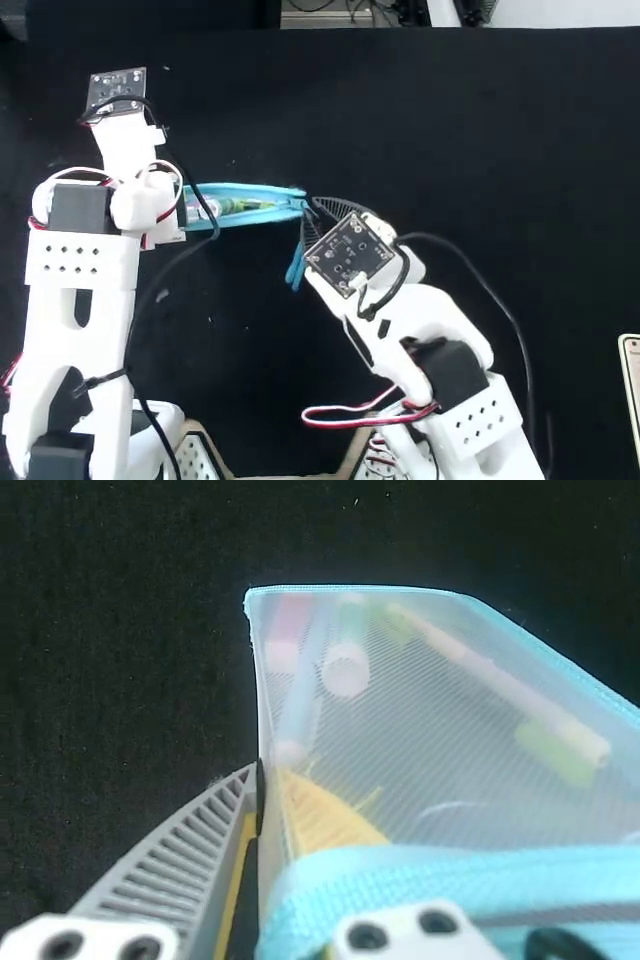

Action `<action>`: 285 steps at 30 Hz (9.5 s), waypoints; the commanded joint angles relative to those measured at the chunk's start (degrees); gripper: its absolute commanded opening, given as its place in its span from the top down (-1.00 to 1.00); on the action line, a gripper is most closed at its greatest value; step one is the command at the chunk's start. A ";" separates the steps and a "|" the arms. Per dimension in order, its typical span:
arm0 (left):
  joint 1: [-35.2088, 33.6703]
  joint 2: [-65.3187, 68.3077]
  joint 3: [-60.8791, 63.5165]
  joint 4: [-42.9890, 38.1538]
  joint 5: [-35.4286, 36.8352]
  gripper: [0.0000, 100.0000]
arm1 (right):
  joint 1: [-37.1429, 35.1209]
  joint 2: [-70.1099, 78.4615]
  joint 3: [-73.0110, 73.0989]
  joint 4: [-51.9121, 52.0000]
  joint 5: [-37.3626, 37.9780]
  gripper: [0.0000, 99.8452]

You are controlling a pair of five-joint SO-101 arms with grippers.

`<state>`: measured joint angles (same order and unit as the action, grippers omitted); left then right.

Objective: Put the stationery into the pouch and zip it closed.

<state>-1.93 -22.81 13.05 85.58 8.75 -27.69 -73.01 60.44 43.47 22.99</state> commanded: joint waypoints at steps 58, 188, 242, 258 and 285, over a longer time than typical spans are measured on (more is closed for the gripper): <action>0.75 -1.93 2.86 0.09 -2.37 0.94 | -2.11 -6.20 -7.60 7.65 -0.53 0.98; 5.14 -33.58 29.14 -18.90 -2.37 0.94 | -5.36 -38.20 14.37 14.68 -15.21 0.79; 4.79 -34.20 27.38 -18.55 -2.46 0.94 | -5.01 -11.82 -9.89 18.73 -5.01 0.98; 4.79 -34.20 25.01 -18.64 -4.75 0.94 | -5.45 40.84 -59.30 46.42 -2.37 0.98; 5.32 -34.20 25.19 -18.64 -4.31 0.94 | -17.14 51.74 -73.36 47.03 -2.73 0.98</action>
<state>2.37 -56.22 42.33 67.91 4.26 -43.25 -21.23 -9.45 93.32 21.32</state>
